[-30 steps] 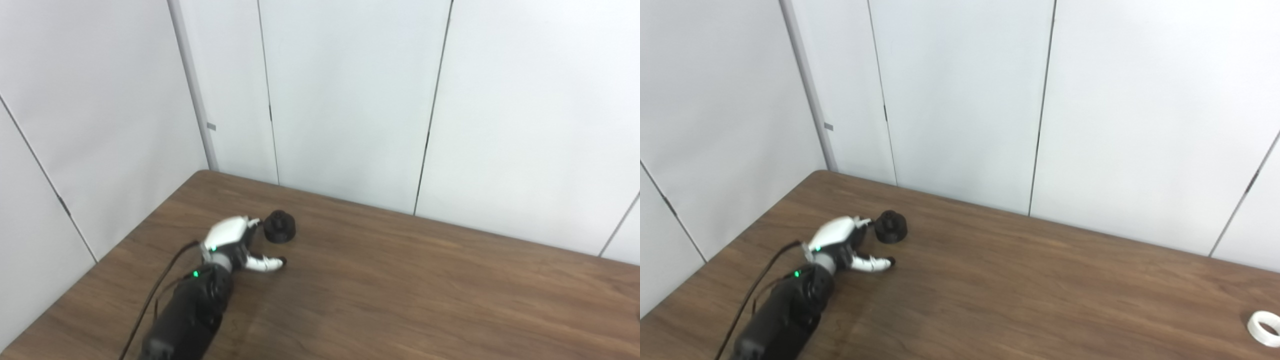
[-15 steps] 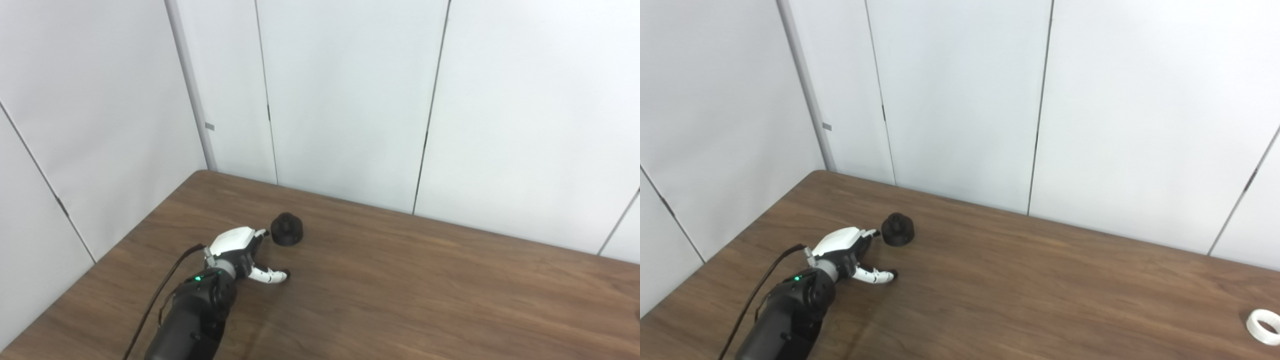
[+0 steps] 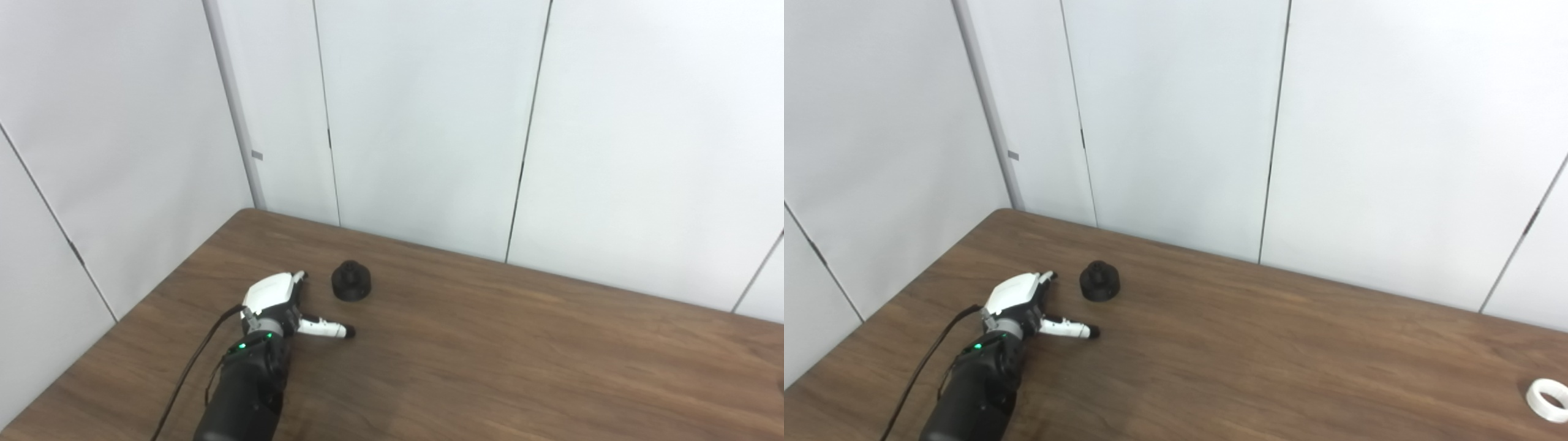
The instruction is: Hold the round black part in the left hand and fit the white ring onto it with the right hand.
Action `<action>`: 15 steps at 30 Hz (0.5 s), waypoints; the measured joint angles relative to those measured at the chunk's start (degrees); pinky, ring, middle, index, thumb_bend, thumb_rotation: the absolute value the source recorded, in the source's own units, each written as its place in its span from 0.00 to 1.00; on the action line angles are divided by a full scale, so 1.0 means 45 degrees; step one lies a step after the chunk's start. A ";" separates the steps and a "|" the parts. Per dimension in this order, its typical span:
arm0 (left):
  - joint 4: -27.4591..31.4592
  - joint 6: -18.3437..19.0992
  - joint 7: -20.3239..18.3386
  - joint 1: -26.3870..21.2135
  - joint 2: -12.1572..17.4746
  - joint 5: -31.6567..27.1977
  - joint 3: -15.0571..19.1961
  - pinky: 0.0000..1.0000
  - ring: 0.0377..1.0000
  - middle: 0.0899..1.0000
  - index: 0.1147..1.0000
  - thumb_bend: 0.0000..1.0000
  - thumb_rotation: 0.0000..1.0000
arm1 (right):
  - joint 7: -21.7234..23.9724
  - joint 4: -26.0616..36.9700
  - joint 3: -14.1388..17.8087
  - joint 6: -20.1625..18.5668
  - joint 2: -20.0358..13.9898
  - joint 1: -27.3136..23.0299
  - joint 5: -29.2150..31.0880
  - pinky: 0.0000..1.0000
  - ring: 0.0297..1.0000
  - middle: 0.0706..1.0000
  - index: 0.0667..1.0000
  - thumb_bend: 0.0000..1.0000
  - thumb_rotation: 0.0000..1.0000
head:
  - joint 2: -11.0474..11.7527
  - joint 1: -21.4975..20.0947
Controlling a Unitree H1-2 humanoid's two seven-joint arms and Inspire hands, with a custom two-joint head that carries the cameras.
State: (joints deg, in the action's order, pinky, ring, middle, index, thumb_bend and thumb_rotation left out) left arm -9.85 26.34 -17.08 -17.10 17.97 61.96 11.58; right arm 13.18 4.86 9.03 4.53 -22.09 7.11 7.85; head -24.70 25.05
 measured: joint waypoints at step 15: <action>-0.1289 -0.0011 0.1805 -0.0418 0.0519 -0.2472 -0.0510 1.00 1.00 1.00 0.94 1.00 0.40 | -0.0016 -0.0009 -0.0043 -0.0013 0.0015 -0.0008 -0.0008 0.89 0.94 0.93 0.90 0.76 0.77 | -0.0019 -0.0156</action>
State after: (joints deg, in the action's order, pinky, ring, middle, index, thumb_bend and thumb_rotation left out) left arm -15.65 26.29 -8.95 -18.98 20.30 50.84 9.28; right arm 13.10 4.82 8.84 4.48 -22.02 7.08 7.81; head -24.78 24.35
